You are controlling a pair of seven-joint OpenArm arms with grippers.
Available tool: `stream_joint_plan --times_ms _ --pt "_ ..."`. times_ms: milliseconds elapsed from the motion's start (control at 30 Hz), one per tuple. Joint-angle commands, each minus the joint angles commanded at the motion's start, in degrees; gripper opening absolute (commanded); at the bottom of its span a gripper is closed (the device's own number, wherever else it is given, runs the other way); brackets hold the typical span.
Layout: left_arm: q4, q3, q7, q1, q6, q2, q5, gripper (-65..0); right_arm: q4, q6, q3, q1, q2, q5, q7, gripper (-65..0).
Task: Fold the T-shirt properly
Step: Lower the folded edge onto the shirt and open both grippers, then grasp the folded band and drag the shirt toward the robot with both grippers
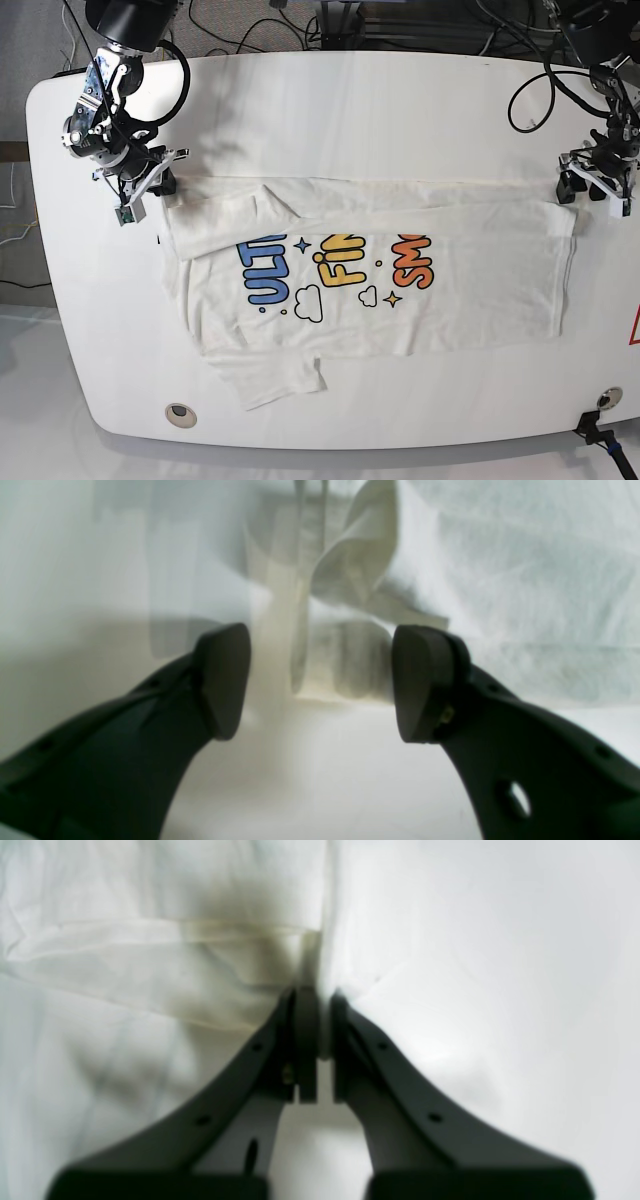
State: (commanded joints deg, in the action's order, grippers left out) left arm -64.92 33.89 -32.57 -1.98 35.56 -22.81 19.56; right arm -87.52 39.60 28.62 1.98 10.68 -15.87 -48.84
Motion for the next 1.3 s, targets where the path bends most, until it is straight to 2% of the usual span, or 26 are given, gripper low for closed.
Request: stream_joint_plan --times_ms 33,200,233,433,567,867,1300 --pt "0.00 0.00 0.00 0.00 0.00 0.00 0.00 -30.6 0.00 0.00 0.00 0.00 0.00 0.00 0.00 -65.0" --pt "0.00 -1.67 0.00 -0.09 0.00 0.00 -0.09 -61.2 0.00 0.00 0.00 0.00 -0.09 0.09 0.00 -65.0" --pt "0.00 -2.11 0.00 -0.18 0.00 -0.09 -0.09 -65.0 0.00 0.00 0.00 0.00 -0.09 0.09 0.00 -65.0" --pt "-0.70 -2.46 -0.35 -3.52 -0.09 -0.18 -0.09 -65.0 -0.18 0.00 0.00 0.97 -0.09 0.00 -0.18 -65.0" --pt "-4.75 -2.46 -0.44 -8.70 -0.09 -0.18 -0.09 -65.0 -0.35 0.00 0.00 3.52 -0.09 0.00 -0.18 -65.0" --pt "-14.33 -2.20 -0.53 -20.84 -0.09 -0.18 0.00 -65.0 -7.74 0.00 0.00 15.38 -0.09 -0.09 -0.26 -65.0" --pt "-23.30 -0.35 -0.53 -33.85 0.00 -0.35 0.00 -65.0 -15.47 0.00 0.18 30.42 -0.18 -0.09 -0.26 -65.0"
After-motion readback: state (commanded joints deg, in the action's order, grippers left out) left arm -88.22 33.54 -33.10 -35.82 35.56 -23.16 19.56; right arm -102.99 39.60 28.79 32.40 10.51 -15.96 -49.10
